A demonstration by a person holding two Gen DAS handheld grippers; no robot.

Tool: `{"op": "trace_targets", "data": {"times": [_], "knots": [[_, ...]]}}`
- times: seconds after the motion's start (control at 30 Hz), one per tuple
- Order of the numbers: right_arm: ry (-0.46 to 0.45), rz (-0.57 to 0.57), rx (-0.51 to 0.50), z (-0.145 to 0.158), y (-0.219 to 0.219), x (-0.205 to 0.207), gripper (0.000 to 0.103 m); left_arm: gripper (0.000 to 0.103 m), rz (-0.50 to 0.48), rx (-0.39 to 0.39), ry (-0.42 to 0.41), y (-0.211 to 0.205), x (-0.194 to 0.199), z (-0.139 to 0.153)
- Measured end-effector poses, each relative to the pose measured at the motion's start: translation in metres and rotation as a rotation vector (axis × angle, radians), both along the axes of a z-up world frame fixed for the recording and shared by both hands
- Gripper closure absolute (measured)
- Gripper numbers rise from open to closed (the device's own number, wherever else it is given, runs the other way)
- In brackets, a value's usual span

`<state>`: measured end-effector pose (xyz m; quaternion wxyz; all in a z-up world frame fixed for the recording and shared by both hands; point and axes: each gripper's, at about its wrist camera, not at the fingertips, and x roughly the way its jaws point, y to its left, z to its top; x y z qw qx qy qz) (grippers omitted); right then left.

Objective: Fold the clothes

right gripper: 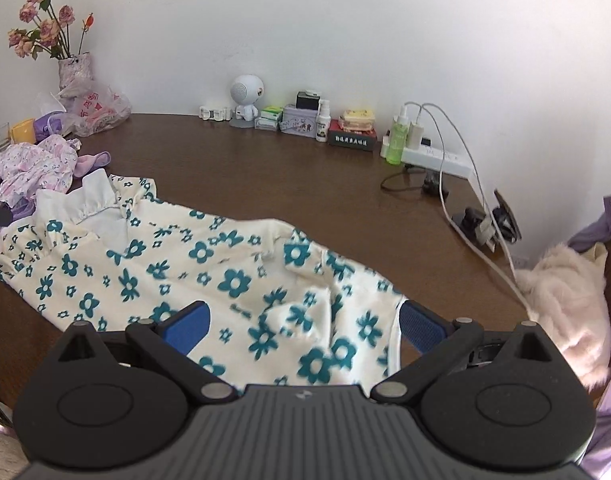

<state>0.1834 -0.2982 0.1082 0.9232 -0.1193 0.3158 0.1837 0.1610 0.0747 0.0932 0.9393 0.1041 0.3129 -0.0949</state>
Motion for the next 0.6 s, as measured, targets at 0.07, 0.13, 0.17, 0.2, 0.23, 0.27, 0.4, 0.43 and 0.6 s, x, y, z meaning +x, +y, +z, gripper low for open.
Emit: {"op": "trace_targets", "data": {"times": [0.07, 0.13, 0.17, 0.2, 0.23, 0.27, 0.4, 0.43, 0.6], "knots": [[0.012, 0.054, -0.039, 0.014, 0.002, 0.028, 0.0, 0.003, -0.05, 0.058, 0.008, -0.002, 0.026, 0.006], [0.071, 0.121, -0.078, 0.017, 0.005, 0.063, 0.001, 0.003, -0.092, 0.091, 0.036, -0.003, 0.052, 0.005], [0.113, 0.161, -0.093, 0.016, 0.009, 0.081, 0.001, 0.005, -0.107, 0.1, 0.054, -0.003, 0.066, 0.003], [0.161, 0.202, -0.116, 0.012, 0.012, 0.1, 0.001, 0.006, -0.117, 0.106, 0.078, -0.002, 0.08, 0.0], [0.201, 0.233, -0.147, 0.006, 0.017, 0.116, 0.001, 0.01, -0.128, 0.112, 0.101, -0.001, 0.095, -0.004], [0.232, 0.257, -0.181, 0.0, 0.022, 0.131, 0.003, 0.014, -0.139, 0.119, 0.122, 0.001, 0.108, -0.007], [0.352, 0.349, -0.259, -0.021, 0.039, 0.182, 0.025, 0.028, -0.212, 0.171, 0.192, 0.002, 0.151, -0.023], [0.383, 0.37, -0.261, -0.026, 0.043, 0.194, 0.029, 0.032, -0.243, 0.196, 0.206, 0.001, 0.159, -0.029], [0.449, 0.527, -0.352, -0.046, 0.079, 0.23, 0.038, 0.048, -0.386, 0.314, 0.284, -0.002, 0.191, -0.066]]}}
